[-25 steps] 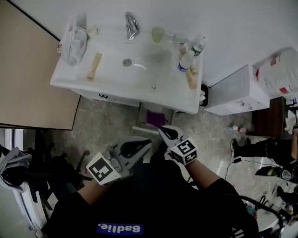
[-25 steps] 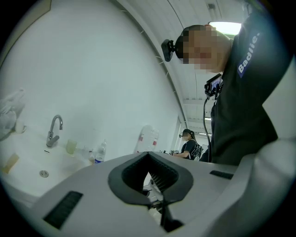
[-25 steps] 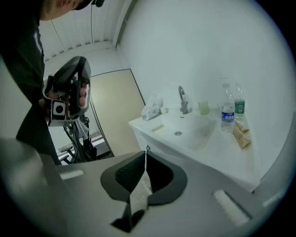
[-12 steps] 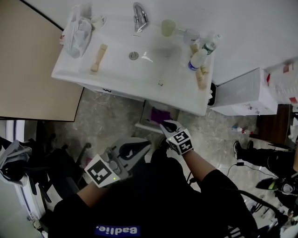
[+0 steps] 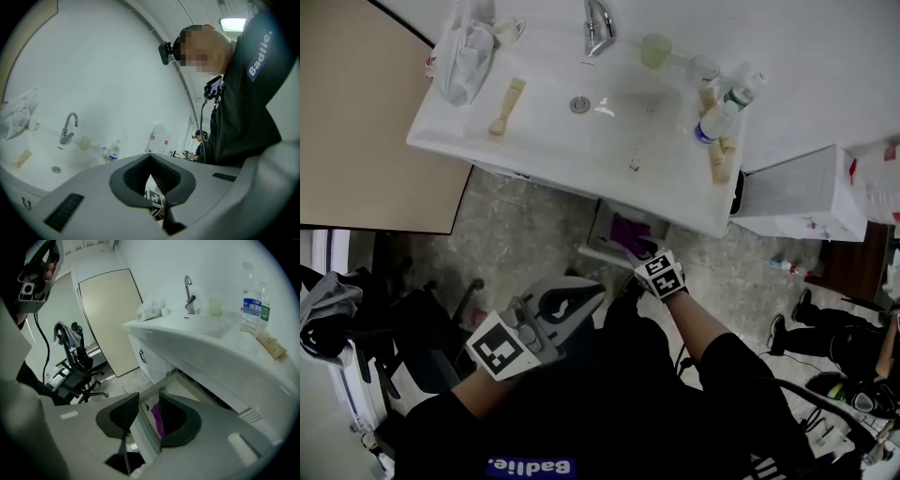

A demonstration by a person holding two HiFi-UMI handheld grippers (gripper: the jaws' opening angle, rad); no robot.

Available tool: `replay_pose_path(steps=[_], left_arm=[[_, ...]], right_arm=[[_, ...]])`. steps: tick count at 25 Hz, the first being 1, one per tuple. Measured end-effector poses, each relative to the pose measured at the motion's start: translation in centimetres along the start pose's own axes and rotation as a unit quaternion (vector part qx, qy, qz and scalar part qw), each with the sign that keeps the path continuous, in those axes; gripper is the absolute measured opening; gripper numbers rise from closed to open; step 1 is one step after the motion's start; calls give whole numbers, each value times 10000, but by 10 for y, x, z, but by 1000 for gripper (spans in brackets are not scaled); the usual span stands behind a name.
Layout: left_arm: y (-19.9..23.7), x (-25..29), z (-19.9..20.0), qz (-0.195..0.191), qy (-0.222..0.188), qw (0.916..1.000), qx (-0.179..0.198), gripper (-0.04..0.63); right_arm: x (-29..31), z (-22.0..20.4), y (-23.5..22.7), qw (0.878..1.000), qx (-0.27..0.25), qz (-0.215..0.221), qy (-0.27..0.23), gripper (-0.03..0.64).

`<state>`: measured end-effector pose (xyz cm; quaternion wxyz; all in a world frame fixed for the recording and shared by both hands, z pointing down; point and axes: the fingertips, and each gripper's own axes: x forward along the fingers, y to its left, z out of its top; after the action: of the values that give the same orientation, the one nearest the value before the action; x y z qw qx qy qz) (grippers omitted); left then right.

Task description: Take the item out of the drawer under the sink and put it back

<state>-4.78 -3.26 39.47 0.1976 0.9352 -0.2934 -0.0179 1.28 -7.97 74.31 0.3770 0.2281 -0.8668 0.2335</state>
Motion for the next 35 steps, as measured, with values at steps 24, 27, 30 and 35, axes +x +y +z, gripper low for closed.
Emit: replay_pose_path(steps=[24, 27, 30, 35], left_arm=[[20, -9, -25, 304, 347, 9989, 40, -12], [19, -9, -30, 323, 381, 9987, 38, -12], [18, -10, -32, 343, 406, 9985, 93, -12], [17, -13, -40, 403, 508, 9979, 79, -11]], right_arm=[[109, -84, -46, 9788, -909, -236, 1819, 198], [121, -94, -49, 9753, -977, -208, 1968, 199], [130, -98, -53, 9728, -1052, -259, 2047, 199], [139, -103, -55, 9687, -1229, -335, 2130, 198]])
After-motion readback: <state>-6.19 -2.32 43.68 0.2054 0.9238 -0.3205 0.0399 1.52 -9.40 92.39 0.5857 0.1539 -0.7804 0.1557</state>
